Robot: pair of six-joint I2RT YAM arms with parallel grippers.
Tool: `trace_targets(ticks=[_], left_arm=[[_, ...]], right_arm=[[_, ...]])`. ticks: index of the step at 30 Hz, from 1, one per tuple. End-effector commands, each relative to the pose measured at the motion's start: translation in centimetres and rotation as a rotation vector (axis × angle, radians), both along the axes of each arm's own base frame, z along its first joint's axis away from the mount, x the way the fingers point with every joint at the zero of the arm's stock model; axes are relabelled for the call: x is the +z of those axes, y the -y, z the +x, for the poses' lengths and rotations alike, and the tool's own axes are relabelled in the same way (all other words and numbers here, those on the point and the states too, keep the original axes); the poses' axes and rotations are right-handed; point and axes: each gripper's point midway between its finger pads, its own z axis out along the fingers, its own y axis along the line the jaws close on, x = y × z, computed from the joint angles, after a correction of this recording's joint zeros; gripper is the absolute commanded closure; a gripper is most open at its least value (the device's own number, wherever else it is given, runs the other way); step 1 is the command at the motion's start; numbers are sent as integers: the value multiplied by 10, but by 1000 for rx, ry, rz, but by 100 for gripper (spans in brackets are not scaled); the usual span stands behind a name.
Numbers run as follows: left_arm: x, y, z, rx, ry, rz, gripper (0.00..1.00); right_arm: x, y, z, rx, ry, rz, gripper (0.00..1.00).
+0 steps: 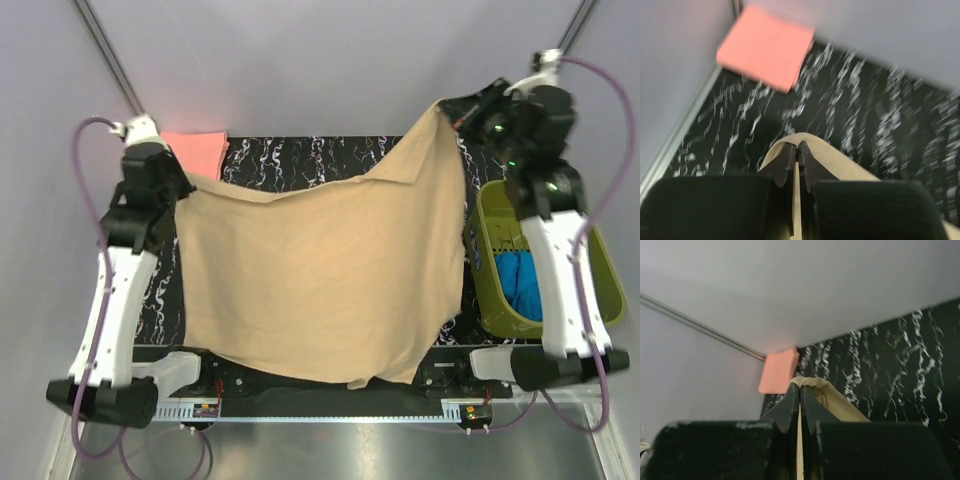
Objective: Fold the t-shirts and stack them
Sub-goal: Flatten the tshirt out, then fold the tshirt
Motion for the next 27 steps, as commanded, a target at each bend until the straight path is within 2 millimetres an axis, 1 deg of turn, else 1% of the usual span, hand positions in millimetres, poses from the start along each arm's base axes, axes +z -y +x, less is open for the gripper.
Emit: trace_targets(ticks=[1, 2, 3, 4, 5, 6, 8, 9, 10, 11, 12, 13, 14, 15, 16, 18, 19, 20, 21, 22, 23, 24, 25, 26, 27], left_arm=[[-59, -12, 29, 42, -87, -11, 99], [-71, -15, 33, 51, -118, -13, 99], [-89, -18, 38, 58, -155, -9, 100], [-103, -20, 44, 66, -186, -7, 100], [-122, -24, 55, 80, -222, -10, 100], [-138, -25, 62, 78, -255, -18, 100], [-154, -30, 74, 93, -293, -52, 100], [-174, -30, 85, 81, -337, -70, 100], [-180, -29, 92, 76, -349, -74, 100], [-189, -32, 98, 84, -376, -80, 100], [-202, -32, 107, 82, -411, -85, 100], [-209, -33, 112, 83, -430, -91, 100], [-215, -32, 114, 80, -454, -96, 100], [-223, -33, 120, 78, -472, -99, 100], [-226, -33, 122, 77, -482, -102, 100], [-229, -31, 129, 62, -494, -117, 100], [-238, -32, 131, 62, -521, -116, 100], [-244, -33, 129, 59, -547, -110, 100], [-242, -33, 131, 60, -550, -106, 100], [-248, -35, 129, 65, -571, -104, 100], [-250, -36, 128, 69, -577, -105, 100], [-254, -36, 125, 68, -586, -110, 100], [-254, -38, 122, 70, -587, -114, 100], [-251, -38, 120, 71, -582, -117, 100], [-255, -38, 114, 75, -593, -117, 100]], right_arm=[[-44, -3, 47, -26, -56, -5, 100], [-57, -5, 56, -20, -85, -11, 100], [-85, -9, 75, -12, -142, -35, 100], [-99, -10, 84, -9, -171, -52, 100], [-109, -12, 92, -1, -192, -59, 100], [-133, -14, 107, 2, -237, -82, 100], [-148, -16, 122, 11, -260, -99, 100], [-174, -18, 135, 18, -317, -123, 100], [-172, -19, 142, 21, -314, -130, 100], [-179, -20, 149, 25, -330, -136, 100], [-205, -22, 157, 34, -397, -146, 100], [-200, -23, 162, 35, -390, -145, 100], [-205, -25, 165, 46, -407, -143, 100], [-225, -28, 168, 55, -468, -139, 100], [-220, -28, 171, 56, -465, -132, 100], [-228, -33, 170, 73, -503, -117, 100], [-234, -33, 168, 72, -523, -110, 100], [-233, -32, 164, 66, -530, -105, 100], [-234, -32, 160, 61, -546, -90, 100], [-241, -32, 155, 62, -571, -86, 100], [-242, -32, 151, 62, -576, -82, 100], [-236, -30, 144, 58, -574, -73, 100], [-242, -31, 137, 64, -595, -72, 100], [-244, -29, 133, 64, -602, -74, 100], [-236, -30, 125, 68, -594, -71, 100]])
